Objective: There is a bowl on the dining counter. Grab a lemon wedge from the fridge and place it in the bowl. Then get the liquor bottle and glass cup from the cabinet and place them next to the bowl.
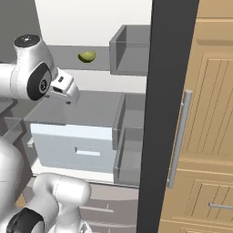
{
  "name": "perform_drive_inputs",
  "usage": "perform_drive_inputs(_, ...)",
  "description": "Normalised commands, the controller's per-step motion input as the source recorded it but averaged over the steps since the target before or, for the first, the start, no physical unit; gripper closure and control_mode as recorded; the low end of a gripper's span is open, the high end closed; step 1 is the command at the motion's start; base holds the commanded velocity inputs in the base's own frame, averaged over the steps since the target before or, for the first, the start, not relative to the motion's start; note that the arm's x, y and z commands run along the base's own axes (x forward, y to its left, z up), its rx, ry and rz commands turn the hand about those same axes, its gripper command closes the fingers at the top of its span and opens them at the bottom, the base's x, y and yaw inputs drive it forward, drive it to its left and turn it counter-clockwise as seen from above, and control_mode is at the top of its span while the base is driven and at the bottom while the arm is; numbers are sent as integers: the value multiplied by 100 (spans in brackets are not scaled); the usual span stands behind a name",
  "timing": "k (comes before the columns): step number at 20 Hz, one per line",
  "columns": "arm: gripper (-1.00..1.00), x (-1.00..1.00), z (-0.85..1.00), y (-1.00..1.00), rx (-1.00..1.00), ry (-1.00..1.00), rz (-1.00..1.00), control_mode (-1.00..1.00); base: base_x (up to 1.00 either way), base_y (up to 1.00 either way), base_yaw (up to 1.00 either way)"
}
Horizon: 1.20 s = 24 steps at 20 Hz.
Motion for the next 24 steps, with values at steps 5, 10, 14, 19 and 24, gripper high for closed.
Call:
perform_drive_inputs(5,-100,52,21,0,-15,-17,-3,-100,0,0,0)
perform_drive_inputs(10,-100,52,32,0,-6,-10,-5,-100,0,0,0)
perform_drive_inputs(14,-100,61,38,0,0,0,0,-100,0,0,0)
perform_drive_inputs(19,-100,65,31,0,0,0,-1,-100,0,0,0)
perform_drive_inputs(24,-100,64,6,2,-3,0,0,-100,0,0,0)
